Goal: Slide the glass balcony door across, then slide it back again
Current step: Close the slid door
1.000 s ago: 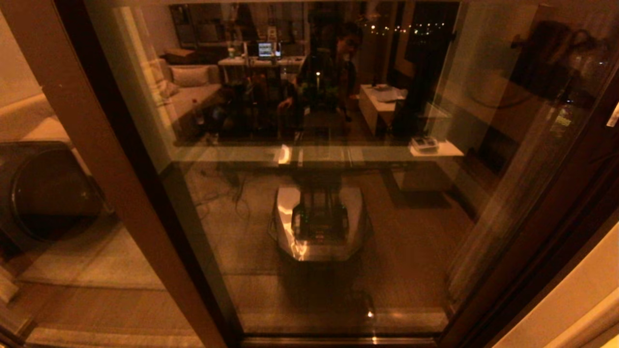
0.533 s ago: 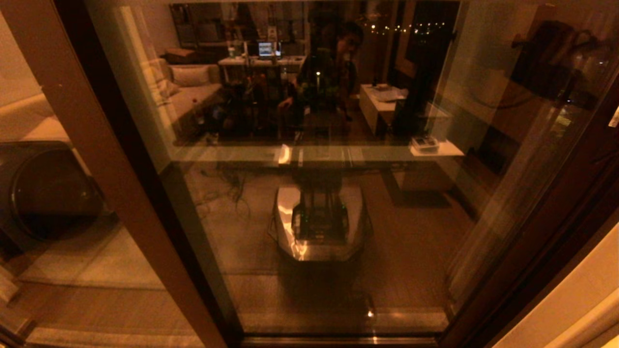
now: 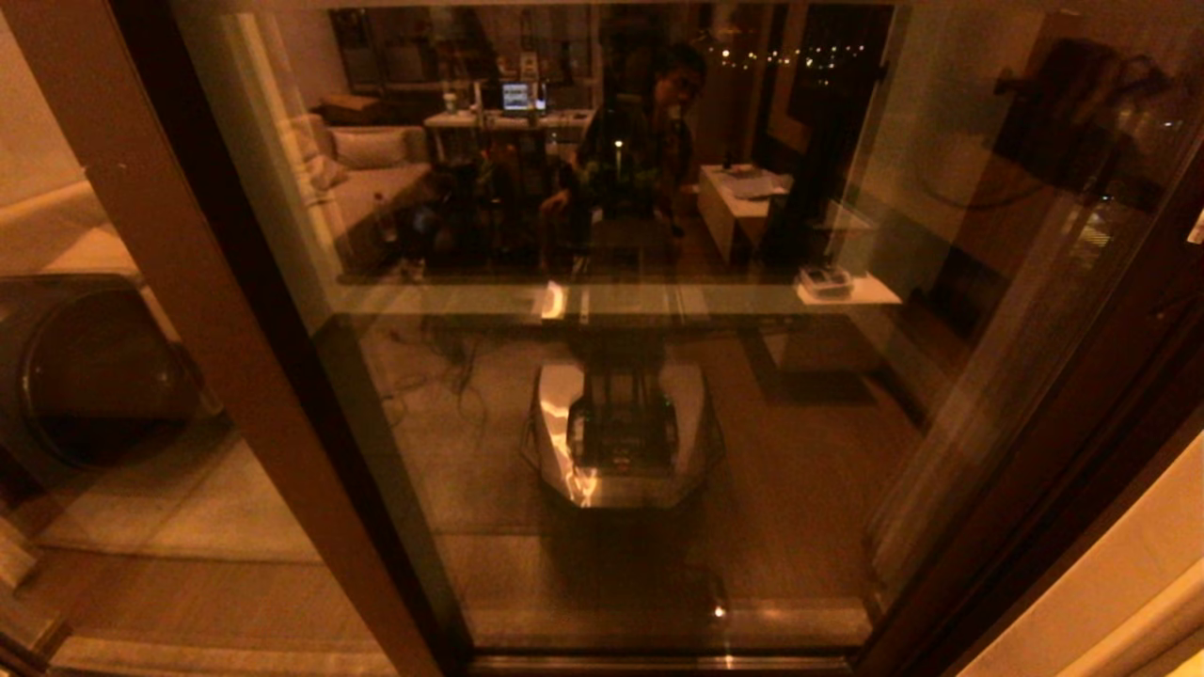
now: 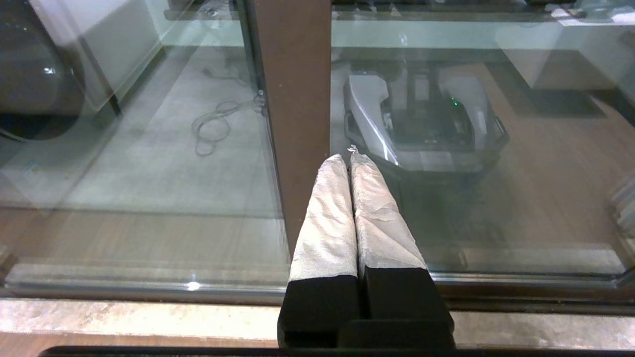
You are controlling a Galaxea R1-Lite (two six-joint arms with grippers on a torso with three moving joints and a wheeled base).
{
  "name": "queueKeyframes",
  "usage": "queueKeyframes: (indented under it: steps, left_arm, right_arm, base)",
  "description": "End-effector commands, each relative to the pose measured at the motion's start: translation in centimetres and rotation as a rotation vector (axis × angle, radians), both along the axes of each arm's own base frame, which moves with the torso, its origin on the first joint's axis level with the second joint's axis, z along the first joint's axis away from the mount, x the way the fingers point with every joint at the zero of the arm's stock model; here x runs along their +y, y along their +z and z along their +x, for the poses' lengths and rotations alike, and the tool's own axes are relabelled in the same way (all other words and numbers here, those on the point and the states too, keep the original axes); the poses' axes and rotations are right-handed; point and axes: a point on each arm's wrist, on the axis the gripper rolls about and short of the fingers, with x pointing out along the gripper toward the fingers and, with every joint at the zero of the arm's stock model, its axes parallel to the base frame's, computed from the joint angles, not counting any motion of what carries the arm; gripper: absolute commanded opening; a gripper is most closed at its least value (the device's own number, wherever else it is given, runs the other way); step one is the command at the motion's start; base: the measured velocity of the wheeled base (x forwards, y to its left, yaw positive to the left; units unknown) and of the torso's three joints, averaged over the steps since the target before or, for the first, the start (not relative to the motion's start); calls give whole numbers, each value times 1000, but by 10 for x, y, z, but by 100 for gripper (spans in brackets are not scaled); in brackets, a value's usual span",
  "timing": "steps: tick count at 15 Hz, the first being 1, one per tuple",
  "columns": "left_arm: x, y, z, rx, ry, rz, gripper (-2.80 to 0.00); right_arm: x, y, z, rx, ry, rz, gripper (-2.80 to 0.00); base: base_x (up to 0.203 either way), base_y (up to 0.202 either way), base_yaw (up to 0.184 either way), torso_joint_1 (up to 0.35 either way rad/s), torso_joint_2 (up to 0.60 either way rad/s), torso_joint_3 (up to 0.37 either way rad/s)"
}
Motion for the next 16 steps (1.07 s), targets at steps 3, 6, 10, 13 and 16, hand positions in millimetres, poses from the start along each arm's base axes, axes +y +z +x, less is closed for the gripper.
queueKeyframes:
  steps: [3,6,10,13,16]
  left_arm:
    - [0,0,0,-1,1,0,-280]
    - [0,0,0,-1,1,0,-280]
    - [0,0,0,-1,1,0,-280]
    - [0,0,0,-1,1,0,-280]
    - [0,0,0,-1,-1,0,-280]
  right_arm:
    - [-5,0,1,-5,-15,-2,-280]
    - [-9,-4,5,4,-20,2,-280]
    - [-12,-6,7,7,-27,4,-280]
    - [-14,-7,8,9,-28,3,-280]
    - [-16,-5,8,5,-35,3,-280]
  base:
    - [0,0,0,0,0,0]
    - [0,0,0,0,0,0]
    - [0,0,0,0,0,0]
    - [0,0,0,0,0,0]
    - [0,0,0,0,0,0]
